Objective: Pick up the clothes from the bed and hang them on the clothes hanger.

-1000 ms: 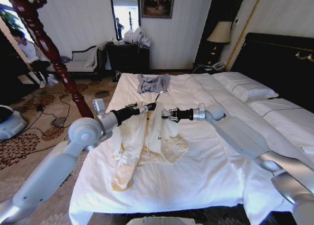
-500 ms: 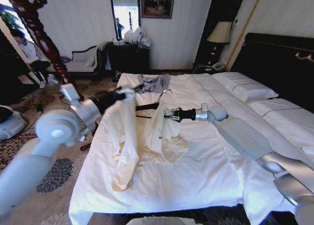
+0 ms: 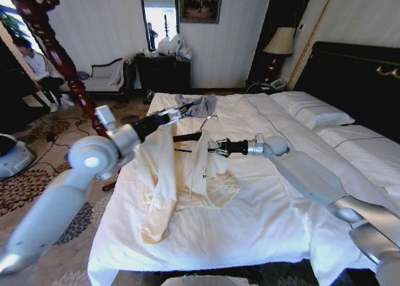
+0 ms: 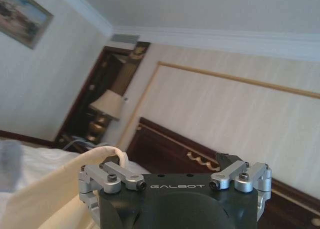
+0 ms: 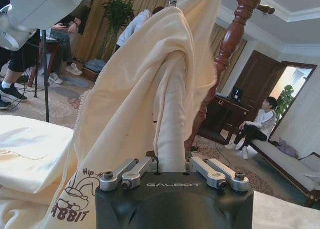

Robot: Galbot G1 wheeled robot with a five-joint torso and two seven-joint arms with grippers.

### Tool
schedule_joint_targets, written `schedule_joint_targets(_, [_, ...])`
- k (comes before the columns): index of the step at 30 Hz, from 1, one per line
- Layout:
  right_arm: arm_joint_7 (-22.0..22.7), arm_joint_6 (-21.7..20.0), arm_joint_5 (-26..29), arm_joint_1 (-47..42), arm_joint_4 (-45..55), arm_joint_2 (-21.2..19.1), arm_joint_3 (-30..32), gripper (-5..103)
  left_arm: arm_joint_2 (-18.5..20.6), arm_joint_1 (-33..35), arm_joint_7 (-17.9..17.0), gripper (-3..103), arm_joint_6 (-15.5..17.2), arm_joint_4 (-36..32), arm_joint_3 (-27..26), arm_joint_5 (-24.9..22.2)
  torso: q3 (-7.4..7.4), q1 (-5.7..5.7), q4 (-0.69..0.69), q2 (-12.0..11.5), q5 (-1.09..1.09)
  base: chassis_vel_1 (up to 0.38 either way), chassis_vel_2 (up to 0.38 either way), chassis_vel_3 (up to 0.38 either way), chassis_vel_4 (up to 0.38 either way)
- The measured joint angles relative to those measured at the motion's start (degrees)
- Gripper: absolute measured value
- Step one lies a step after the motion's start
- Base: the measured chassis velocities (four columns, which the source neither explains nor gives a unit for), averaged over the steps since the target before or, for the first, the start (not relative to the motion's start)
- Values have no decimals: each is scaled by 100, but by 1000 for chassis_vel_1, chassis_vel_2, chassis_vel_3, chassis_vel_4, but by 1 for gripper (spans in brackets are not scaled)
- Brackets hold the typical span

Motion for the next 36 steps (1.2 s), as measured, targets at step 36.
schedule_joint_targets(36, [2,-58,151,163,-456,169,31,17,1024,913,667,100,1081,-1238,1176,1903,0,0,0,1,-1,0,0,0,0])
